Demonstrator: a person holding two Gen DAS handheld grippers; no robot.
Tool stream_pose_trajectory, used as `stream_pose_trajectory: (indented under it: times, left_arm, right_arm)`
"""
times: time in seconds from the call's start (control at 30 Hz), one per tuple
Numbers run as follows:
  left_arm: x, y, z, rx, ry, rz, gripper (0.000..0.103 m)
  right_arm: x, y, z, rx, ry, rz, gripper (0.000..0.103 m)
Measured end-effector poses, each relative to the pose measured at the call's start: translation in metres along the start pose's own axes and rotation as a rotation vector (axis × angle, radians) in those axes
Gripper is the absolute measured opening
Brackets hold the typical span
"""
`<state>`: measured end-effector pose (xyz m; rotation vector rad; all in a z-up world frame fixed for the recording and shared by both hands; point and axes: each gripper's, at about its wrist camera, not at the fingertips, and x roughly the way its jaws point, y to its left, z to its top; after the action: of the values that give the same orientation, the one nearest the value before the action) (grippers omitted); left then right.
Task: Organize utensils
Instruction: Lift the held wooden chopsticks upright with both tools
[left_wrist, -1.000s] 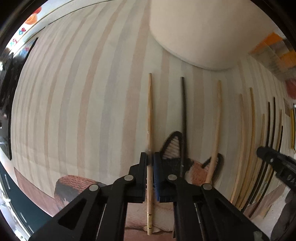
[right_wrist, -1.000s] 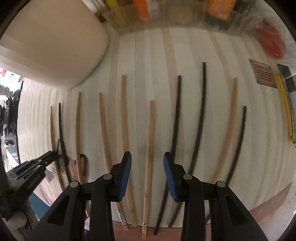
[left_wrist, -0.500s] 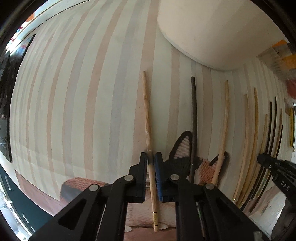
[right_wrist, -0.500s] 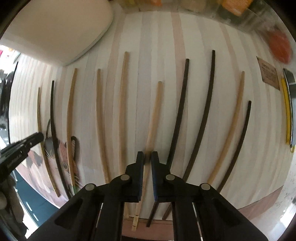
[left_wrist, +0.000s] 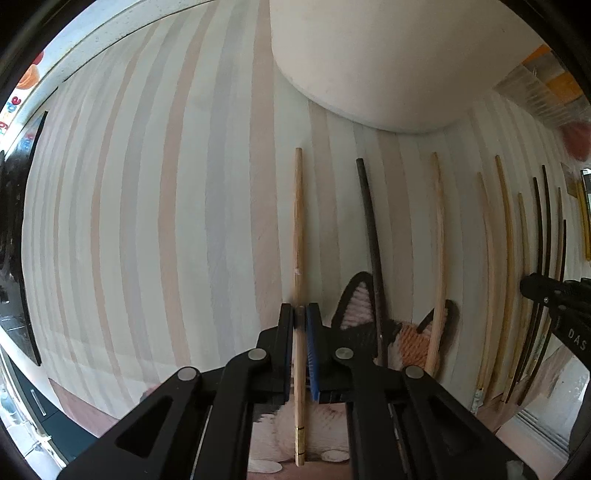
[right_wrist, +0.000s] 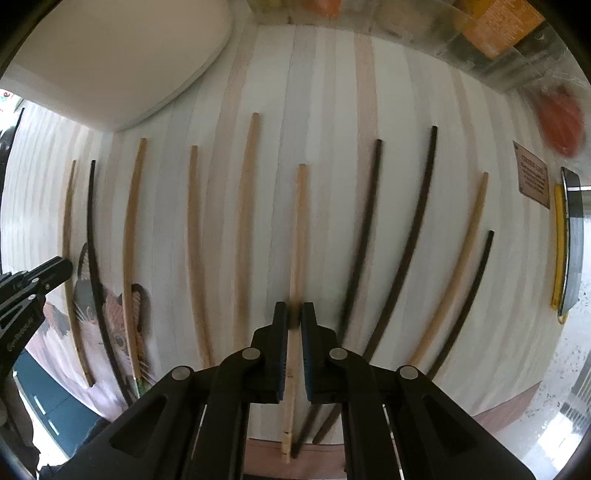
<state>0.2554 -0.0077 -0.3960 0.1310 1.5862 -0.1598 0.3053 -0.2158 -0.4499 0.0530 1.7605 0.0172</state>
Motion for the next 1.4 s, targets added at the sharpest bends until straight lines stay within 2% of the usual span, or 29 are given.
stream_pose_trajectory:
  times: [0.13, 0.27, 0.3, 0.4, 0.5, 0.6, 0.77, 0.9, 1.1, 1.13, 1.3, 1.37, 1.4]
  left_arm:
    - [-0.003, -0.002, 0.006, -0.019, 0.013, -0.017, 0.007]
    - [0.001, 0.004, 0.006, -0.042, 0.012, -0.041, 0.008]
    - [-0.001, 0.015, 0.002, -0.034, 0.009, -0.038, 0.008]
    - [-0.006, 0.005, 0.001, 0.006, 0.004, 0.009, 0.006]
    - [-0.003, 0.001, -0.002, 0.027, -0.011, 0.033, 0.005]
    - [-0.003, 0.002, -0.009, 0.03, -0.043, 0.037, 0.004]
    - [-0.033, 0.008, -0.024, 0.045, -0.141, 0.042, 0.004]
    - [-0.058, 0.007, -0.035, 0.077, -0.218, 0.078, 0.004]
    - [-0.097, 0.009, -0.045, 0.065, -0.309, 0.054, 0.004]
    - [-0.108, 0.005, -0.038, 0.058, -0.321, 0.048, 0.004]
    - [-0.14, 0.006, -0.036, 0.039, -0.395, 0.031, 0.004]
    - [-0.155, 0.005, -0.038, 0.036, -0.431, 0.027, 0.004]
    - [-0.161, 0.006, -0.038, 0.032, -0.444, 0.025, 0.004]
  right_arm:
    - [-0.003, 0.002, 0.016, 0.003, 0.055, 0.007, 0.008]
    - [0.018, -0.001, 0.046, 0.008, 0.099, 0.006, 0.008]
    - [0.018, 0.0, 0.052, 0.0, 0.109, -0.004, 0.008]
    - [0.019, 0.007, 0.066, -0.028, 0.127, -0.042, 0.009]
    - [0.019, 0.01, 0.078, -0.025, 0.133, -0.043, 0.01]
    - [0.016, 0.003, 0.08, -0.009, 0.08, -0.01, 0.007]
    - [0.004, -0.011, 0.072, 0.052, -0.038, 0.03, 0.007]
    - [-0.018, -0.015, 0.066, 0.06, -0.142, 0.042, 0.007]
    - [-0.056, -0.019, 0.064, 0.049, -0.28, 0.056, 0.007]
    - [-0.064, -0.019, 0.066, 0.047, -0.309, 0.061, 0.007]
    - [-0.082, -0.016, 0.03, 0.03, -0.409, 0.094, 0.007]
    - [-0.099, -0.017, 0.029, 0.026, -0.447, 0.117, 0.007]
    - [-0.109, -0.016, 0.018, 0.027, -0.461, 0.128, 0.007]
